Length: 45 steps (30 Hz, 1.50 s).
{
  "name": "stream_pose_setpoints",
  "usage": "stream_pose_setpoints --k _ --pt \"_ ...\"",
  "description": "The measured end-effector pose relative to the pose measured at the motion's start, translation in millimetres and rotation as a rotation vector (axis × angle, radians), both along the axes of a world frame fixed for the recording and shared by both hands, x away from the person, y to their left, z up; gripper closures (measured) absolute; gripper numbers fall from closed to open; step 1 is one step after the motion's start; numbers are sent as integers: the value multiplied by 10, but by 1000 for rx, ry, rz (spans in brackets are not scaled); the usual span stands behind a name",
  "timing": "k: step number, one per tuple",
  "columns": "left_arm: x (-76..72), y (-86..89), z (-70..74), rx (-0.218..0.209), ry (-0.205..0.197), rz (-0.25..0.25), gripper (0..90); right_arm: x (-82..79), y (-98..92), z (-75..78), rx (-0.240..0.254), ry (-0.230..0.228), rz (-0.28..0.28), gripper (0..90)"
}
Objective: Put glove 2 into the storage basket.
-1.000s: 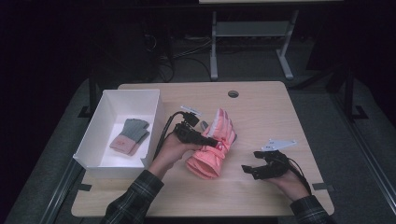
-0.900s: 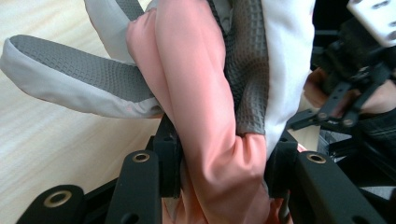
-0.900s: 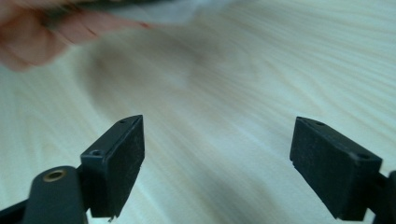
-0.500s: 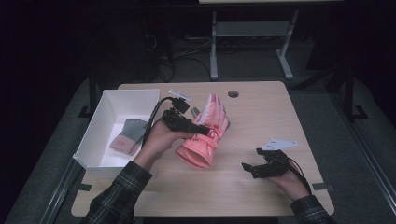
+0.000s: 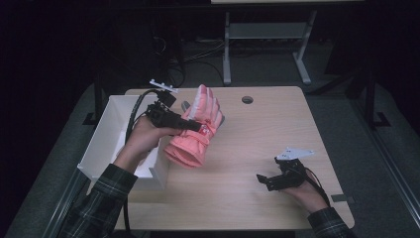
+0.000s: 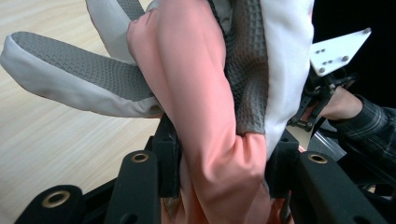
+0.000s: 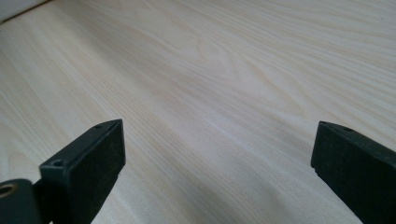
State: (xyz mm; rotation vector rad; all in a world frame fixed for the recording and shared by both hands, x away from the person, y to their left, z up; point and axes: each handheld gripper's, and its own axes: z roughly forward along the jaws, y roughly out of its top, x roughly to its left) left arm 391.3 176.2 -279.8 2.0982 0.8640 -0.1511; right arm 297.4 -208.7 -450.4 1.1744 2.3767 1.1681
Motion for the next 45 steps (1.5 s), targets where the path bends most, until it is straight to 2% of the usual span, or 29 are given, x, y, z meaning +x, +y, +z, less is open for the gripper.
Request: stream_pose_setpoints --k 8,15,19,24,27,32,34,40,45 --pt "-1 415 201 -11 -31 62 573 9 -12 -23 -7 5 1 28" --pt "14 850 281 -39 -47 157 573 11 -8 -27 -11 1 5 28" --pt "28 1098 269 -28 -51 224 573 16 -14 -35 -14 0 4 28" --pt "57 1303 144 -9 -44 281 572 17 -11 -35 -15 -5 0 29" --pt "82 1367 48 25 -46 313 570 13 -8 -30 -14 -4 -3 29" --pt "157 1455 -162 38 -16 337 570 17 -13 -35 -15 -4 -3 29" --pt "188 1459 -274 60 2 343 569 16 -14 -34 -15 -3 -4 29" --pt "266 1419 -580 82 57 341 566 14 -16 -35 -15 0 -4 30" --pt "307 1348 -816 119 95 336 560 18 -26 -34 -15 -1 -2 30"
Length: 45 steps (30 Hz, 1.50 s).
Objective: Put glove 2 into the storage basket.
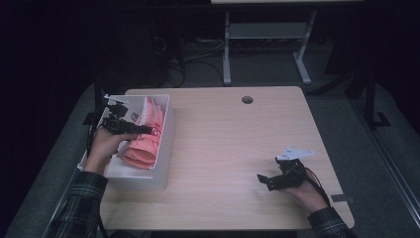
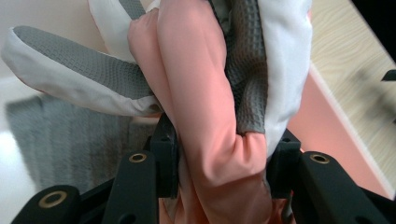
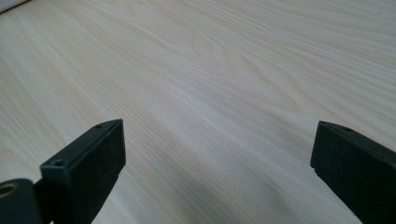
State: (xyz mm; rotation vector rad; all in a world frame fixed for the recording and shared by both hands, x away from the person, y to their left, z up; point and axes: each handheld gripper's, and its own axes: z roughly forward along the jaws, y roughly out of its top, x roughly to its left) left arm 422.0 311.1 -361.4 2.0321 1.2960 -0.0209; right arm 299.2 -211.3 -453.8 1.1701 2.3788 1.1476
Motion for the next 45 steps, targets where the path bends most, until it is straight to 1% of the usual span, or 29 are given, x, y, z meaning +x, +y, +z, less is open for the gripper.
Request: stream_pose_setpoints --k 1,5,7,8,9,12,14,17,20,21,23,25,26,27,30,31,32,33,34,36,38,40,42,43,45 --pt "10 -9 -41 14 6 -4 559 1 1 -1 1 1 0 30" --pt "47 -58 -224 38 47 -7 555 -1 2 -2 1 -1 1 30" --pt "68 -82 -309 61 69 -18 553 -3 -2 -9 5 0 2 30" --pt "80 -98 -375 62 80 -19 550 0 -12 -10 0 -5 6 30" --pt "86 -92 -395 49 80 -15 544 1 -17 -9 9 1 0 30" --pt "98 -67 -427 34 90 -16 537 5 -30 -5 10 3 -1 30" --pt "102 -65 -449 29 92 -16 510 6 -35 -6 10 1 1 30" --pt "112 -49 -459 23 94 -14 438 4 -36 -5 10 1 -2 30" --pt "116 -19 -448 10 90 -1 298 4 -37 -2 11 -1 -2 30" --pt "111 -5 -441 8 80 4 260 4 -37 -2 10 -2 -1 30" --pt "94 15 -413 5 61 10 190 5 -34 -3 9 -1 -1 30" --pt "73 42 -367 9 44 16 166 4 -34 -3 8 -2 -2 30" --pt "67 55 -345 18 38 16 149 2 -36 0 5 -2 -3 30" --pt "53 75 -296 26 19 26 139 2 -36 1 5 -2 -3 30" --pt "22 129 -167 30 -17 45 135 -1 -33 2 5 -2 -4 30" --pt "5 146 -101 36 -34 52 135 -2 -31 3 5 -3 -4 30" --pt "5 146 -101 36 -34 52 135 -4 -29 5 1 -4 -3 30" --pt "-18 159 -12 35 -55 53 135 -5 -25 7 3 -1 -5 30" --pt "-32 157 36 32 -63 52 135 -6 -23 6 4 -1 -6 30" --pt "-60 140 139 14 -87 38 136 -7 -21 6 2 -2 -5 30" --pt "-84 108 215 15 -106 25 136 -10 -20 7 2 0 -5 30" --pt "-116 62 306 3 -136 12 136 -8 -20 7 1 -1 -6 30" --pt "-149 2 386 -20 -159 -10 136 -5 -19 5 -1 -5 -3 30" --pt "-171 -43 424 -19 -175 -17 137 -10 -13 7 1 -1 -6 30" --pt "-204 -142 490 -5 -198 -47 137 -14 -5 12 0 1 -6 30"
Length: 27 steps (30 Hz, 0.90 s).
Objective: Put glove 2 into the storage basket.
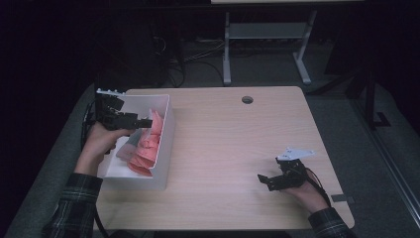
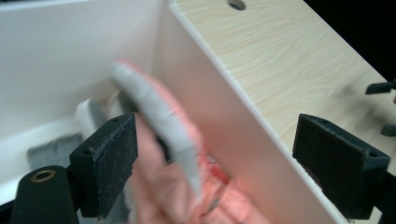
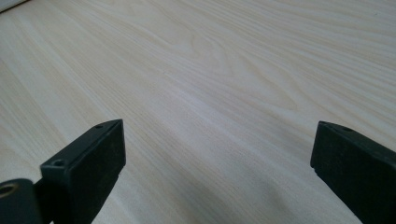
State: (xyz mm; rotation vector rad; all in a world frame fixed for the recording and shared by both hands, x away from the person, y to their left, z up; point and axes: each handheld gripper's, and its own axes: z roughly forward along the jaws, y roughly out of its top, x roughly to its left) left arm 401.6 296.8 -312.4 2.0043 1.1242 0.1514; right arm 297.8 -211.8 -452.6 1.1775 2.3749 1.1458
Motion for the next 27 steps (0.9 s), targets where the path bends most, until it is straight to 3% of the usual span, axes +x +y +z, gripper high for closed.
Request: stream_pose_setpoints --k 7,15,19,27 --pt "-79 -396 169 7 -74 -87 137 -2 14 -8 -4 2 2 30" --pt "-240 -945 205 21 -129 -185 139 4 6 -5 -8 -1 5 30" --pt "-329 -1230 153 10 -129 -246 141 2 11 -8 -2 2 6 30" --pt "-506 -1685 -68 62 -143 -309 141 -4 8 -12 -9 5 13 30"
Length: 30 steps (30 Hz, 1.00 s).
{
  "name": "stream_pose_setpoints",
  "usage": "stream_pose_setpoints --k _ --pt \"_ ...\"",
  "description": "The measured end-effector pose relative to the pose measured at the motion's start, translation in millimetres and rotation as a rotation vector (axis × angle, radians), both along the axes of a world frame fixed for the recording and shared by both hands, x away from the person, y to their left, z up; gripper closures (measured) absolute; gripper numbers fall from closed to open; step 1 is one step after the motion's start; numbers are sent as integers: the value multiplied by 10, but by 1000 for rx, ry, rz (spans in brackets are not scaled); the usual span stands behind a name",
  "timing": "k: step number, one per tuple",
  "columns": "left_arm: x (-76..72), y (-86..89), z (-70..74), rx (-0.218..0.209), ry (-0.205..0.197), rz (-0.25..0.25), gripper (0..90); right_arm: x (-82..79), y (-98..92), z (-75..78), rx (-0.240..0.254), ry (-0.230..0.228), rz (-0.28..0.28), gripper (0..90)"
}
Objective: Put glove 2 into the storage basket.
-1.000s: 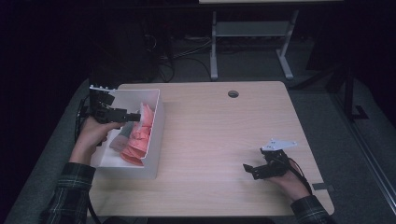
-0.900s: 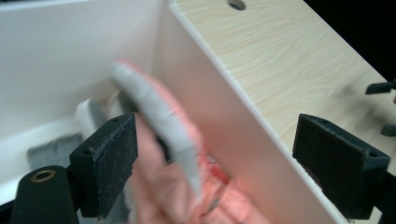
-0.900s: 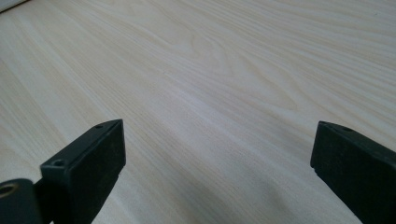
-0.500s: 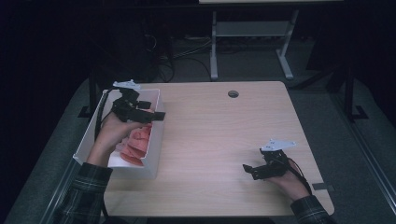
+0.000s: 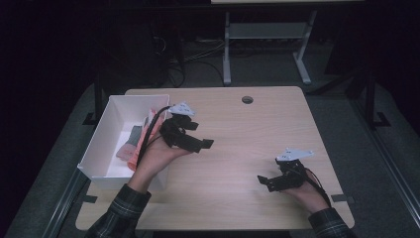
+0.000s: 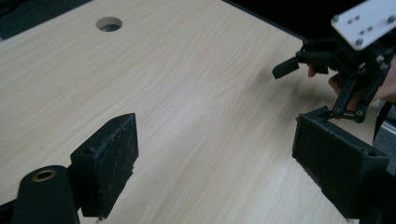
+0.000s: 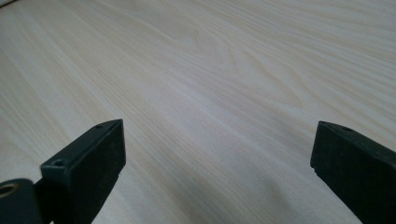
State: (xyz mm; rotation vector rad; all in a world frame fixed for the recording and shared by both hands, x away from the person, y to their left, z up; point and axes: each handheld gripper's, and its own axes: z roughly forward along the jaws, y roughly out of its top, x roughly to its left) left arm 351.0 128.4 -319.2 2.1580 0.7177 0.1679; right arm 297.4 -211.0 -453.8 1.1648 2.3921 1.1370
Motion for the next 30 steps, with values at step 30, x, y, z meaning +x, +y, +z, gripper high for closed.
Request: stream_pose_setpoints --k 30 --pt "-161 -425 -1131 132 59 -109 142 2 40 -38 -13 15 29 31"
